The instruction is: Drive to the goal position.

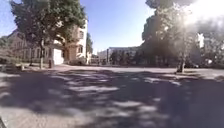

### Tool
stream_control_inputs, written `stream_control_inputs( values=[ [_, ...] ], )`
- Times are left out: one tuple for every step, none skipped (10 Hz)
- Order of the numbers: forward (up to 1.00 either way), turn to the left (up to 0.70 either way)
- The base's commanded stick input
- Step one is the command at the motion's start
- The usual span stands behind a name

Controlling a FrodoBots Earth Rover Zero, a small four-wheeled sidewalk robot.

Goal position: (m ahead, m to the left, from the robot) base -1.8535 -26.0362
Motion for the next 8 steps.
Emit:
stream_control_inputs(
  values=[
    [0.7,-0.14],
    [0.7,-0.04],
    [0.7,0.0],
    [0.7,0.0],
    [0.7,0.0],
    [0.7,0.0],
    [0.7,0.0],
    [0.7,-0.07]
  ],
)
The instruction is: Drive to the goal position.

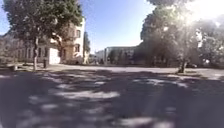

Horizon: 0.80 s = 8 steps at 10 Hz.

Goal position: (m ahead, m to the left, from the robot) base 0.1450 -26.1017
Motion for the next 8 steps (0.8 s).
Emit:
stream_control_inputs(
  values=[
    [0.7,-0.13],
    [0.7,-0.14],
    [0.7,-0.14],
    [0.7,-0.14],
    [0.7,-0.14],
    [0.7,-0.14],
    [0.7,-0.14],
    [0.7,-0.04]
  ],
)
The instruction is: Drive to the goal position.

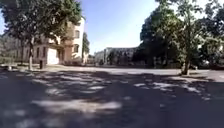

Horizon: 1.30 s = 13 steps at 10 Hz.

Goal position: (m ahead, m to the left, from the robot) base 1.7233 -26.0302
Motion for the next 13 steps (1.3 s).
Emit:
stream_control_inputs(
  values=[
    [0.7,0.0],
    [0.7,0.0],
    [0.7,0.0],
    [0.7,0.0],
    [0.7,0.0],
    [0.7,0.0],
    [0.7,-0.03],
    [0.7,-0.11],
    [0.7,-0.14],
    [0.7,-0.14],
    [0.7,-0.14],
    [0.7,-0.14],
    [0.7,-0.14]
  ],
)
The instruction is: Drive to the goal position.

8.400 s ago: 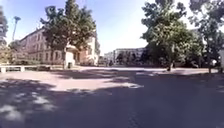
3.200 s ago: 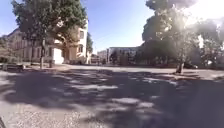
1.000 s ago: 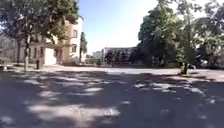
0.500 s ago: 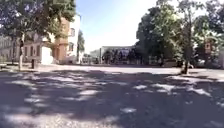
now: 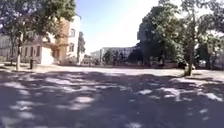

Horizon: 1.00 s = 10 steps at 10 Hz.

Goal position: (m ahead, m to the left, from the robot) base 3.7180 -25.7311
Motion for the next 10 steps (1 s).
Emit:
stream_control_inputs(
  values=[
    [0.7,-0.14],
    [0.7,-0.14],
    [0.7,-0.14],
    [0.7,-0.12],
    [0.7,-0.08],
    [0.7,-0.03],
    [0.7,0.0],
    [0.7,0.0],
    [0.7,0.0],
    [0.7,0.0]
  ],
)
